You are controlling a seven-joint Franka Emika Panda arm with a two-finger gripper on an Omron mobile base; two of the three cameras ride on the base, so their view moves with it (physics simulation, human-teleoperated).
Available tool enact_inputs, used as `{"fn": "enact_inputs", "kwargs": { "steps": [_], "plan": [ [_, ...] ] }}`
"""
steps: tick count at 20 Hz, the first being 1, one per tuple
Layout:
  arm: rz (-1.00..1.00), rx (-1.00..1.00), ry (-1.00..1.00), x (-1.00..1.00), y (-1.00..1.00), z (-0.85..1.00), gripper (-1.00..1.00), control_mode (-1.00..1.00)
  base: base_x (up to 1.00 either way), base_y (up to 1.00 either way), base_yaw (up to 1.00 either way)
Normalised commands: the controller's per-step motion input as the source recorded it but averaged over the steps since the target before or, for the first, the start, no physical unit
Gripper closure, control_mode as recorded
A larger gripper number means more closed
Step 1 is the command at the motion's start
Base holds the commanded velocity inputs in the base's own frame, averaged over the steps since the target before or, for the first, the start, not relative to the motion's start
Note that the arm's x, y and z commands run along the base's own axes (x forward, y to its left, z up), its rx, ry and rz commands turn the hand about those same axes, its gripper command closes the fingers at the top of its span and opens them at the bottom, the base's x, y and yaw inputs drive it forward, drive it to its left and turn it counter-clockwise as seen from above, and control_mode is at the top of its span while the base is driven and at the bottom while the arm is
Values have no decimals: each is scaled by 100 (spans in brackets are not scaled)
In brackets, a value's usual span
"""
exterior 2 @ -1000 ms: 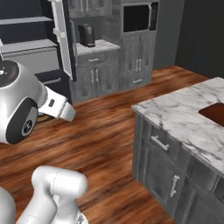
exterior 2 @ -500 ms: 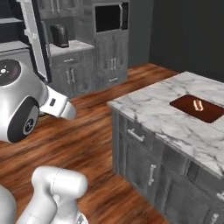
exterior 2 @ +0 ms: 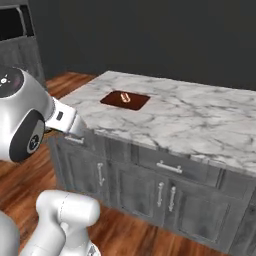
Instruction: Take the cake and donut from the fridge and place them on the empty tray on the dining counter.
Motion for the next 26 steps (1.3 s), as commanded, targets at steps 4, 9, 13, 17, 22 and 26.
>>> {"fn": "enact_inputs", "kwargs": {
  "steps": [4, 9, 13, 17, 22, 26],
  "plan": [
    [0, 0, 0, 0, 0, 0, 100, 100, -4, -100, -40],
    [0, 0, 0, 0, 0, 0, 100, 100, -4, -100, -10],
    [0, 0, 0, 0, 0, 0, 100, 100, 3, -100, -5],
    [0, 0, 0, 0, 0, 0, 100, 100, 100, -51, 16],
    [0, 0, 0, 0, 0, 0, 100, 100, 57, -79, 8],
    [0, 0, 0, 0, 0, 0, 100, 100, -41, -100, 0]
  ]
}}
